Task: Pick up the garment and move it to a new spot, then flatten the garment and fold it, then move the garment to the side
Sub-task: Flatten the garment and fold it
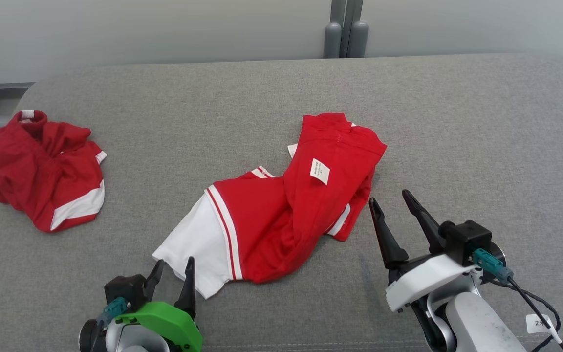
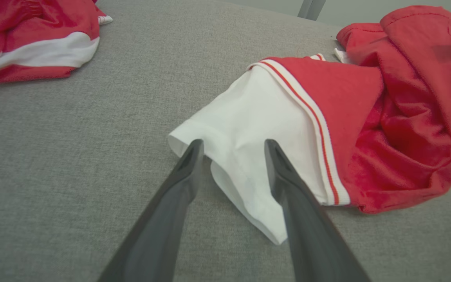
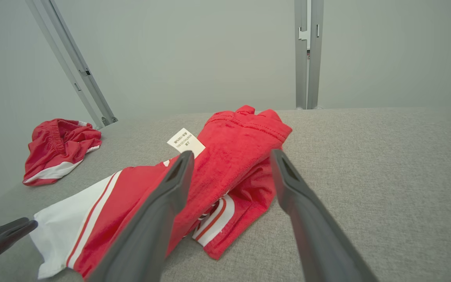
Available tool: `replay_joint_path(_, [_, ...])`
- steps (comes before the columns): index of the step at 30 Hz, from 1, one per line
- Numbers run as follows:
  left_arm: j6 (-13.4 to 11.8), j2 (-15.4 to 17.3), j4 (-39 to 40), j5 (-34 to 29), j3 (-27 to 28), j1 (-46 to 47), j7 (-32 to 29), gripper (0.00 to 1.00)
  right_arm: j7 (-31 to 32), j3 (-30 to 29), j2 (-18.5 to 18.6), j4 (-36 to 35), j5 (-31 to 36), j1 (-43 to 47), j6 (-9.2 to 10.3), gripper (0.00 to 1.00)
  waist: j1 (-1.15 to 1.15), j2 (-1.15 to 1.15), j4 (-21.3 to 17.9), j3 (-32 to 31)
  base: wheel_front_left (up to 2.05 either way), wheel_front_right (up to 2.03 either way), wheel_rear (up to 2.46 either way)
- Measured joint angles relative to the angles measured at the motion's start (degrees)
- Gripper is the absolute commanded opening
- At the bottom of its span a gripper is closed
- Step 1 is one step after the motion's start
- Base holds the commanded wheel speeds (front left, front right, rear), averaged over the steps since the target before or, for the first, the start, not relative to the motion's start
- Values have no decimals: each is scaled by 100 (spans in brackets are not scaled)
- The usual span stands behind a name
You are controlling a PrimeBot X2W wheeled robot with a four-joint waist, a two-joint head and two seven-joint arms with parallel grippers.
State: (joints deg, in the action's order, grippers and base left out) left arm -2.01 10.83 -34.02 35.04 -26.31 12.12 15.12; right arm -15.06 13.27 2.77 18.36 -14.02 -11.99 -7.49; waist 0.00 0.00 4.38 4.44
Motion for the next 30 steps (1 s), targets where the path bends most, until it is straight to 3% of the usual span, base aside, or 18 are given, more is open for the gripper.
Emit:
replay_joint_path(7, [-10,-57,320,-311,336,-46,0,100,0,-5,-1,48,23,-14,0,100,0,0,46,-39,0,0,0])
replay_joint_path(18, [-223,-100,1992,-1589,1395,-539,1,100,178,-74,0,422,324,-416,0,100,0,0,158,-157,0,0,0])
replay_joint_path(30, [-167,-264,2449,-2031,1846,-955,1,100,694,-144,1,1244,603,-1266,0,100,0,0,391,-244,0,0,0])
